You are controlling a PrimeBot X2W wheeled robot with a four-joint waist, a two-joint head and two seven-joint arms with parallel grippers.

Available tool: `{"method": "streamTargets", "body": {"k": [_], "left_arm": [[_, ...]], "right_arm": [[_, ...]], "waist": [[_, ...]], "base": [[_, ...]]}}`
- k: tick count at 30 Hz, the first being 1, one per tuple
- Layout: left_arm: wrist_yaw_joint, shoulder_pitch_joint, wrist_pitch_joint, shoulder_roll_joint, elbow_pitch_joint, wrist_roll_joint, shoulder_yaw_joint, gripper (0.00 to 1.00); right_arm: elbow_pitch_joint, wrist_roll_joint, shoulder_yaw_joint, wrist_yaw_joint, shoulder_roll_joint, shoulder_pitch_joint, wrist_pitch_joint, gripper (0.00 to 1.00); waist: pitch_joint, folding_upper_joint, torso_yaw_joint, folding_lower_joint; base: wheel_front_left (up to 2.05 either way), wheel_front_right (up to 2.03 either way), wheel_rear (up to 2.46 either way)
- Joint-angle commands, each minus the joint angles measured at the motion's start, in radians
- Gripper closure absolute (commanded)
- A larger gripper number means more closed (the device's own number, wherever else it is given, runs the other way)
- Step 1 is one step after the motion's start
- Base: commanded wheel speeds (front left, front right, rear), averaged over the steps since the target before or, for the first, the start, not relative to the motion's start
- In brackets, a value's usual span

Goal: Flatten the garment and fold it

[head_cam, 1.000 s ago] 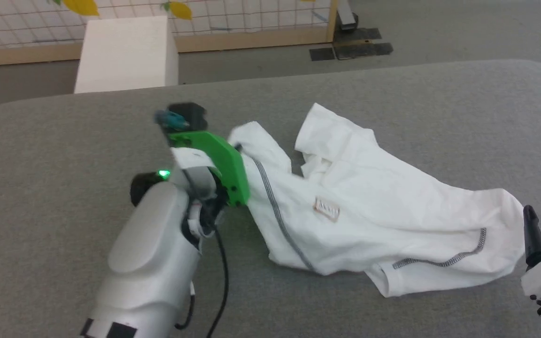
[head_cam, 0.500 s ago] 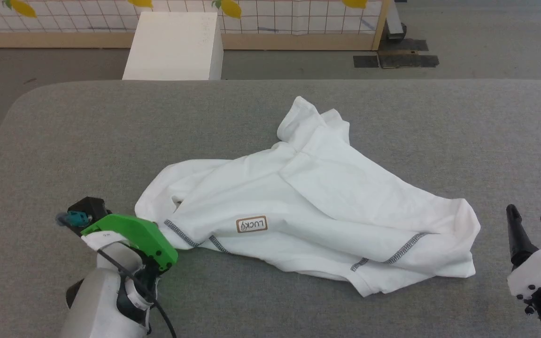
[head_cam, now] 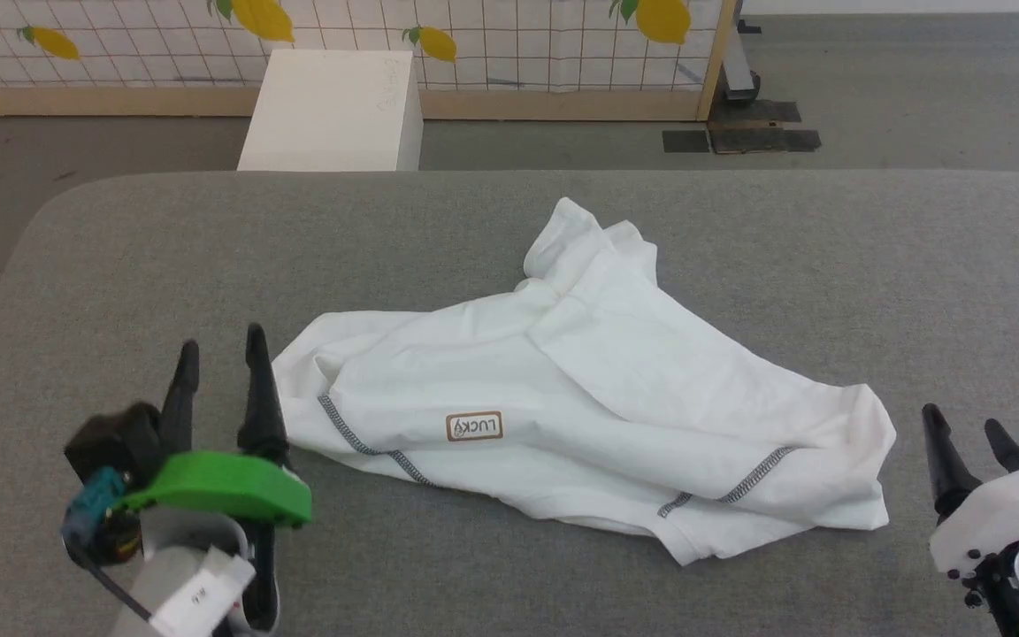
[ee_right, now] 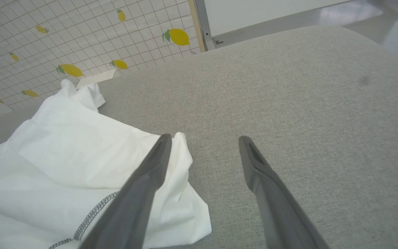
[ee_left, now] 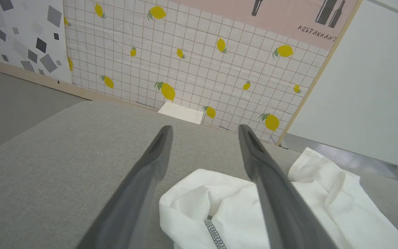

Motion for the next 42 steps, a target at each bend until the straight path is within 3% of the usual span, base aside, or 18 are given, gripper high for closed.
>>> {"method": "streamTargets", "body": {"k": [1,7,15,23,33,35,36,42], "left_arm": [[-0.007,0.043,-0.02,-0.006,-0.009,0.019,-0.006,0.0],[-0.012,0.11,-0.045,-0.06,-0.073,0.096,0.0,0.0],[-0.052,0.082,-0.046,-0.125,-0.116,0.146,0.023,0.0],[-0.078,0.012,-0.046,-0.146,-0.124,0.175,0.007,0.0],[-0.042,-0.005,-0.046,-0.147,-0.135,0.126,-0.041,0.0],[-0.04,-0.008,-0.046,-0.147,-0.135,0.121,-0.048,0.0],[-0.039,-0.011,-0.046,-0.147,-0.134,0.119,-0.052,0.0],[-0.042,-0.035,-0.046,-0.147,-0.136,0.109,-0.087,0.0]], "right_arm": [[-0.006,-0.008,0.016,-0.002,0.001,0.002,0.009,0.0],[-0.036,-0.062,0.132,-0.002,-0.007,-0.091,0.136,0.0],[0.136,-0.139,0.394,-0.002,-0.162,-0.412,0.371,0.0],[0.332,-0.118,0.614,-0.002,-0.27,-0.597,0.413,0.0],[0.421,0.039,0.811,-0.002,-0.341,-0.607,0.478,0.0],[0.424,0.054,0.809,-0.002,-0.364,-0.617,0.483,0.96],[0.425,0.057,0.802,-0.002,-0.373,-0.622,0.482,1.0],[0.446,0.025,0.68,-0.002,-0.44,-0.705,0.435,1.0]], "waist": [[0.001,0.0091,0.003,0.0],[0.035,0.0091,0.037,0.0],[0.142,0.0091,0.113,0.0],[0.244,0.0091,0.211,0.0],[0.288,0.0091,0.252,0.0],[0.289,0.0091,0.257,0.0],[0.29,0.0091,0.26,0.0],[0.307,0.0091,0.29,0.0]], "base": [[0.0,0.0,0.0],[0.0,0.0,0.0],[0.0,0.0,0.0],[0.0,0.0,0.0],[0.0,0.0,0.0],[0.0,0.0,0.0],[0.0,0.0,0.0],[0.0,0.0,0.0]]}}
